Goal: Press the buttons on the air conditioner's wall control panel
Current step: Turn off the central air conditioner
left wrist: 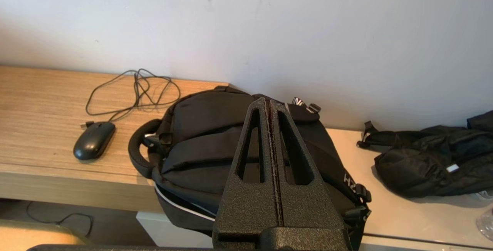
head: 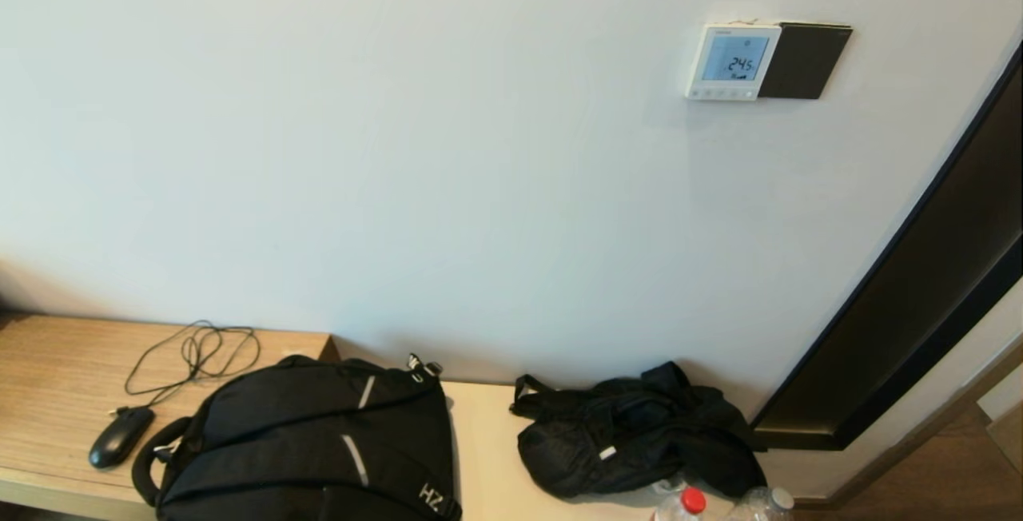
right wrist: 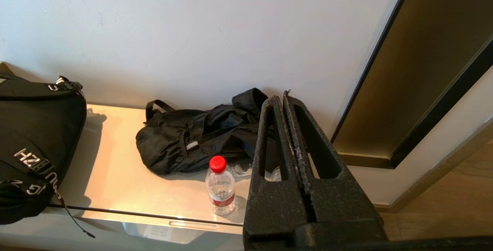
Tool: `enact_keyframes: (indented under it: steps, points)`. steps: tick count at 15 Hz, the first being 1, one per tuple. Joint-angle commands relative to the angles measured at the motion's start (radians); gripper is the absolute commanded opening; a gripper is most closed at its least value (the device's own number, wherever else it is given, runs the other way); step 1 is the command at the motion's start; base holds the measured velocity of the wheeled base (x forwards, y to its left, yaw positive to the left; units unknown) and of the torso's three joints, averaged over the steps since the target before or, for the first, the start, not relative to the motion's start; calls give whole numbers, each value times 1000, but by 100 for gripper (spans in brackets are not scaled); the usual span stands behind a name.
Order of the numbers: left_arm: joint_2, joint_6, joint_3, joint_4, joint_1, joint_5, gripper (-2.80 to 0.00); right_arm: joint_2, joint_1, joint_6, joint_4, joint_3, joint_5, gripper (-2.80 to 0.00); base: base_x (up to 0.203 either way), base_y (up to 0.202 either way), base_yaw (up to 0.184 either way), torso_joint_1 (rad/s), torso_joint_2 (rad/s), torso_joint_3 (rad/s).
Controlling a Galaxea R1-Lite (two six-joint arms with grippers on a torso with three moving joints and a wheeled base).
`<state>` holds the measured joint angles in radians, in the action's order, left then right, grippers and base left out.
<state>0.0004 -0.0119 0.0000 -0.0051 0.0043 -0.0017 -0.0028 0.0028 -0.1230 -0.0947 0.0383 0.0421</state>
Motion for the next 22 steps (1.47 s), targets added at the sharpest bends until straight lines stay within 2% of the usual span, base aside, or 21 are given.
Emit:
enact_keyframes:
  steps: [1,22]
  points:
    - [0,0,0,1,0,0,-280,-2,0,-1,0,0,1,-280,0,0,0,0,0,0]
    - [0,0,0,-1,0,0,-280,-2,0,-1,3,-1,1,-280,0,0,0,0,0,0]
